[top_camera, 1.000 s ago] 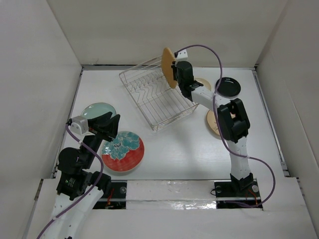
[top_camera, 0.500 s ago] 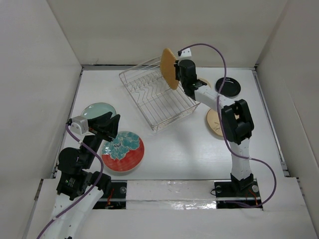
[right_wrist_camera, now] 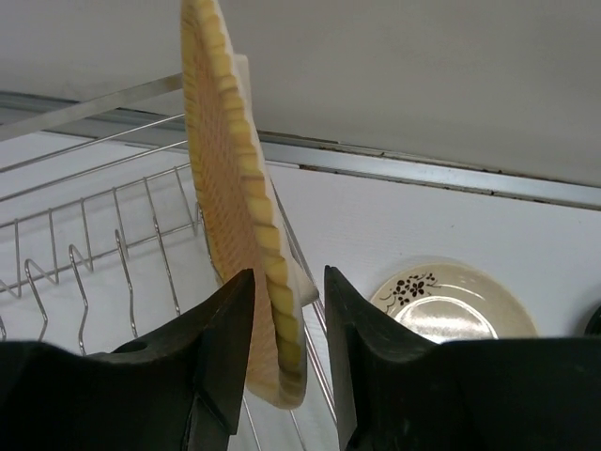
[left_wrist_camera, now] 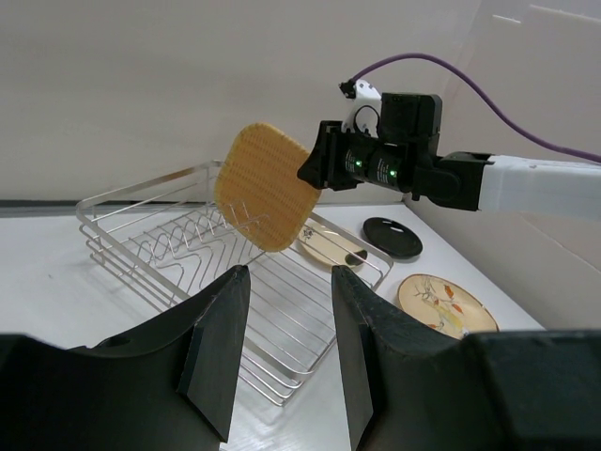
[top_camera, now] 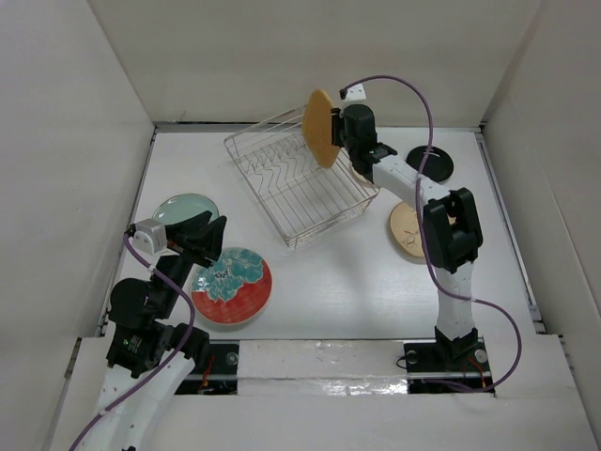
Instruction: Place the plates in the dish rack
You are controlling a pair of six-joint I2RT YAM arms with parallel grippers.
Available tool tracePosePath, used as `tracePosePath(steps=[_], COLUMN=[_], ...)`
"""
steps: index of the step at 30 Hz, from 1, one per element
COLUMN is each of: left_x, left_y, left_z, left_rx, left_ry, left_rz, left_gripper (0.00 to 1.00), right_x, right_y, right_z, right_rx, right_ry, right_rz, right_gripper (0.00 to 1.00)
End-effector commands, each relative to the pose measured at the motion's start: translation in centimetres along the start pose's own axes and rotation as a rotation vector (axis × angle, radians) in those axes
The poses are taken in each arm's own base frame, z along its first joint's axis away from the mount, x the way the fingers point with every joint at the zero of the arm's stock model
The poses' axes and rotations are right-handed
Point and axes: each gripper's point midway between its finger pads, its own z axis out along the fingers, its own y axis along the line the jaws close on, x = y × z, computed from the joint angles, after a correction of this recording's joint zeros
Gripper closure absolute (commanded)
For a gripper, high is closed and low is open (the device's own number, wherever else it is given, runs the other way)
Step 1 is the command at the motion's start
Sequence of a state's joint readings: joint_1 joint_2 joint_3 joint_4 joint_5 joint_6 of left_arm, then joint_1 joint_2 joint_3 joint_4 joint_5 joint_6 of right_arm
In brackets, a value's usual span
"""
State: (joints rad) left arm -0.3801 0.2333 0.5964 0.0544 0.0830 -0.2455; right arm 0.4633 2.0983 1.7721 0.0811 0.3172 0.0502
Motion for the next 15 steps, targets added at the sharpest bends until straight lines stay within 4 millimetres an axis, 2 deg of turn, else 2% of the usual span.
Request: tracePosePath(steps=[1,6,7,8,10,11,12,13,14,15], left_x=[-0.9,-1.0,-0.9,-0.9,-1.0,-1.0,-1.0,-1.1,-1.2,-1.4], left_y=[-0.7,-0.7,-0.7,-0.7,-0.8,-0.8,-0.9,-0.9,-0.9,-1.0], left_z=[0.0,0.0,0.0,0.0,0.0,0.0,-0.1,-0.1,-0.2,-0.4], left_rx=[0.033,0.032,0.032,0.033,0.038,0.038,0.041,0.042,0.042,0.044], left_ry=[-0.033,-0.036,-0.035,-0.034,-0.034,-0.034,-0.036,-0.039,-0.044,-0.053], left_rz=[-0.004,-0.004,-0.004,-0.002,-0.004,-0.005,-0.005,-0.005,-0.005,-0.004], left_gripper=[0.63,0.63,0.63,0.63,0.63,0.63,0.63,0.63,0.63,0.63], right_x=[-5.2,-4.6,-5.3,-4.8,-5.8,-7.7,-6.7,-7.0,-9.5,-5.8], right_y=[0.3,-0.1,-0.4,-0.5,-1.2,-1.3,-2.1,-3.4,-4.6,-6.6], right_z=[-1.4,-1.5,-2.1,-2.5,-3.5,-5.1,-5.7,-6.4,-9.0,-9.5], right_rx=[-0.026,-0.013,-0.005,-0.002,-0.008,-0.02,-0.013,0.009,0.02,0.065], right_ry=[-0.119,-0.098,-0.112,-0.102,-0.124,-0.157,-0.137,-0.151,-0.214,-0.161], right_rz=[0.044,0.023,0.03,0.039,0.069,0.112,0.128,0.157,0.207,0.272], right_gripper=[0.57,0.53,0.51,0.48,0.44,0.41,0.41,0.41,0.44,0.53])
